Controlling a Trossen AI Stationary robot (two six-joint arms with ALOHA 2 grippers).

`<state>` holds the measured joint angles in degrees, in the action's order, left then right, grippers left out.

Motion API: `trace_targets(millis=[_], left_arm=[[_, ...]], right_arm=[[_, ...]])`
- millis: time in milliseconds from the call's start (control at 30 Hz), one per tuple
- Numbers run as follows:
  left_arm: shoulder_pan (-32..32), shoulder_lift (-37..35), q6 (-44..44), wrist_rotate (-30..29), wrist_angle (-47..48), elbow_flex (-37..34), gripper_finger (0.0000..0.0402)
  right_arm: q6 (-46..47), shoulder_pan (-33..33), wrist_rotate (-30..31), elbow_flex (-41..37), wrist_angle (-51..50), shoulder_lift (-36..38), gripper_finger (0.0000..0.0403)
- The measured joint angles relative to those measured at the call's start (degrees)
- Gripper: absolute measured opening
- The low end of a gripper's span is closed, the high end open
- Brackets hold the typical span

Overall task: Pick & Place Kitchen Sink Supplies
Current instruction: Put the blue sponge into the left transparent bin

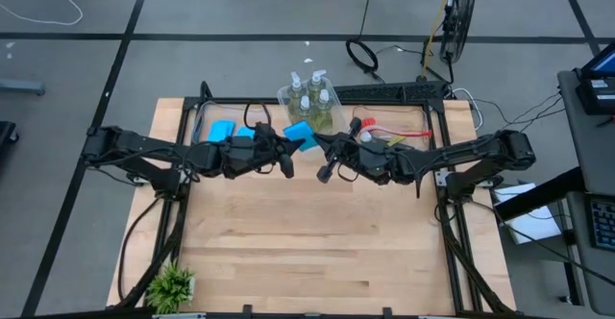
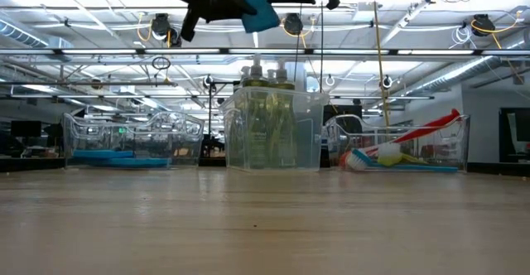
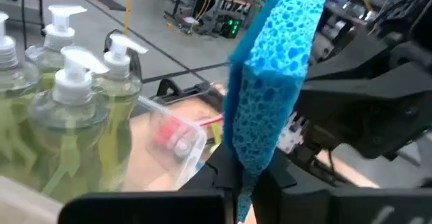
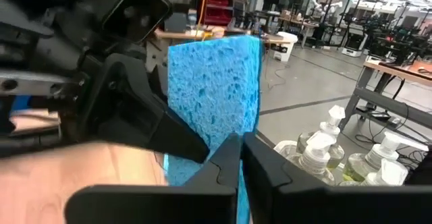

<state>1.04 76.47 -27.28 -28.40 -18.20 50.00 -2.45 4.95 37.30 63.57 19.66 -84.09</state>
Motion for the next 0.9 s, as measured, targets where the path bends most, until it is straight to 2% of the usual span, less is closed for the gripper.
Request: trace_targets(millis=[133,333,467,567,667,800,900], left_arm=[[-0.04,-2.02,-1.6,-0.97,6.48,0.0,0.0009],[-0.35,-9.14,-6.33,-7.77,23.6,0.0,0.0009],[-4.28,-14.29,-10.53,-7.68,35.25,0.0,0.0008],[-9.11,-17.15,-13.3,-4.73,42.87,0.0,0.0008],[-15.36,-18.5,-14.29,0.94,49.48,0.0,0.0008],[-24.09,-17.92,-14.88,9.23,56.23,0.0,0.0008],[-29.48,-16.09,-13.35,13.23,57.99,0.0,0.0008]], right_arm=[[-0.83,0.06,-0.09,0.0,-4.48,0.59,0.0023],[4.62,0.92,-0.1,-0.06,-15.75,1.23,0.0071],[6.83,1.53,-0.09,-0.22,-21.46,1.46,0.0097],[7.12,2.08,-0.13,-0.69,-23.9,1.69,0.011],[7.09,2.46,-0.08,-0.63,-24.69,1.95,0.0117],[6.36,3.06,-0.09,-0.64,-24.91,2.79,0.0119],[6.25,3.15,-0.1,-0.64,-25.35,3.63,0.0116]])
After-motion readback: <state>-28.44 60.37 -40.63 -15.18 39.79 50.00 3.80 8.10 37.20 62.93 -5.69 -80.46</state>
